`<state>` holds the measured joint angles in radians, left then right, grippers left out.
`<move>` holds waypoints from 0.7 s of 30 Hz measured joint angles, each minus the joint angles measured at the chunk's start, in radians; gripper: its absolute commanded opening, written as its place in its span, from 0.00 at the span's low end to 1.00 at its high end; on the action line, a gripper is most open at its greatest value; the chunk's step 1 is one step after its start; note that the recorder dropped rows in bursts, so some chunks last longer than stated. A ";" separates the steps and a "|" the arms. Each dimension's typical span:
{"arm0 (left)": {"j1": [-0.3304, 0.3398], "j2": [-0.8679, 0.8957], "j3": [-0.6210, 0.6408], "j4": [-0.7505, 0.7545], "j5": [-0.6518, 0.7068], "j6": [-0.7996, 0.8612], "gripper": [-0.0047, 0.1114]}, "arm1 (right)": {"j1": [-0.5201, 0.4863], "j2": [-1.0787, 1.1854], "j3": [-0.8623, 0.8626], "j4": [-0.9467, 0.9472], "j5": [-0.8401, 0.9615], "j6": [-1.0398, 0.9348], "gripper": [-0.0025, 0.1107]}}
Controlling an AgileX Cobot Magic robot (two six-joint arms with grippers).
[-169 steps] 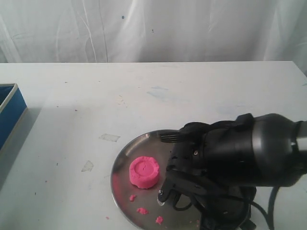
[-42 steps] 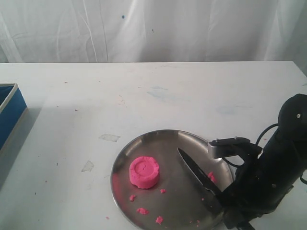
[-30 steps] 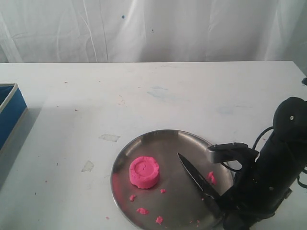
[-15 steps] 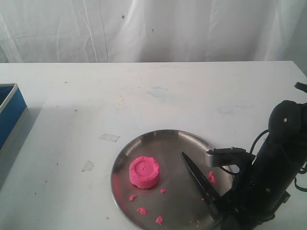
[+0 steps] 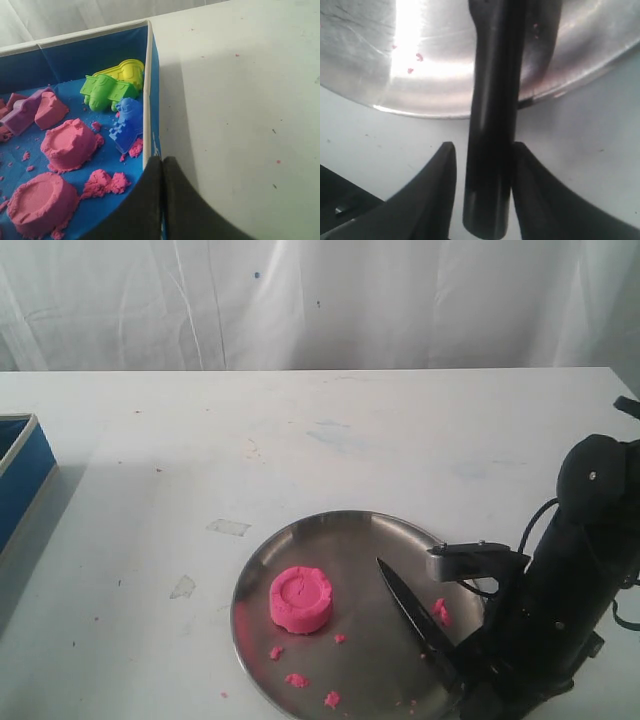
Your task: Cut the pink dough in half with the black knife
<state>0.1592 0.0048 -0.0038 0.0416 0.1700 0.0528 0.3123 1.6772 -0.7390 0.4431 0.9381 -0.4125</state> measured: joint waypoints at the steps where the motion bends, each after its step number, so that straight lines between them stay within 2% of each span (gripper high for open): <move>1: 0.000 0.000 0.000 0.000 0.000 0.000 0.04 | -0.009 0.007 0.000 0.000 0.000 0.000 0.33; 6: 0.000 0.000 0.000 0.000 0.000 0.000 0.04 | -0.093 0.026 0.000 0.045 0.006 -0.029 0.33; 10: 0.000 0.000 0.000 0.000 0.000 0.000 0.04 | -0.141 0.041 -0.002 0.151 0.039 -0.127 0.33; 19: 0.000 0.000 0.000 0.000 0.000 0.000 0.04 | -0.159 0.156 -0.008 0.232 0.107 -0.207 0.32; 21: 0.000 0.000 0.000 0.000 0.000 0.000 0.04 | -0.161 0.165 -0.010 0.240 0.116 -0.220 0.27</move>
<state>0.1592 0.0048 -0.0038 0.0416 0.1700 0.0528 0.1517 1.8417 -0.7495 0.6826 1.0542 -0.6326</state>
